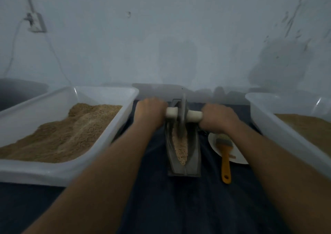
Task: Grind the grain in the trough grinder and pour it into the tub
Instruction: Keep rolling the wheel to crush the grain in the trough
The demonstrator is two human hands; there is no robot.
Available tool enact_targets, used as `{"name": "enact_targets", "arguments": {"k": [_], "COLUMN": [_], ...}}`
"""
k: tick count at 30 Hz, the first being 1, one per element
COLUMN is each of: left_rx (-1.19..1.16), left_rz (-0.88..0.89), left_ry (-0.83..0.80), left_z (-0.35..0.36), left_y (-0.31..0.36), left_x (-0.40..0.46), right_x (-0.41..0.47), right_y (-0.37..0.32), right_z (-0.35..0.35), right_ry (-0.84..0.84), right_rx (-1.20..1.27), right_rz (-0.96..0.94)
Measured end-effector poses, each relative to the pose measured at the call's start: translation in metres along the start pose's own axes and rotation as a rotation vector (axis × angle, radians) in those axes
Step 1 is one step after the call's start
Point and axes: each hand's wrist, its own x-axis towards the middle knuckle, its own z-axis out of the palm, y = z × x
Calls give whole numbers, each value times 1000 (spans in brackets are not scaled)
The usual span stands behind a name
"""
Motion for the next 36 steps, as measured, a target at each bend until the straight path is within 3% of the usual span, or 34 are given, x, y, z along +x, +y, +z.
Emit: {"name": "enact_targets", "arguments": {"k": [4, 8, 11, 16, 22, 24, 28, 34, 36], "left_rx": [5, -49, -59, -16, -118, -137, -124, -114, -92], "left_rz": [-22, -2, -12, -71, -57, -44, -28, -70, -48], "left_ry": [437, 493, 443, 290, -176, -239, -178, 218, 280], "left_z": [17, 23, 21, 30, 17, 14, 13, 24, 23], "left_y": [9, 3, 5, 0, -17, -18, -17, -3, 1], "left_x": [-67, -81, -69, -27, 42, 52, 41, -27, -43], "right_x": [-45, -54, -45, 6, 63, 69, 63, 8, -17], "right_y": [-5, -9, -5, 1, 1, 5, 2, -11, -13], "right_z": [25, 23, 25, -1, -27, -29, -26, -13, -4], "right_ry": [533, 758, 721, 121, -386, -510, -434, 64, 192], "right_rx": [-197, -225, -226, -142, 105, 195, 131, -122, -208], "right_rz": [-147, -229, -193, -127, 3, 50, 25, -84, -81]}}
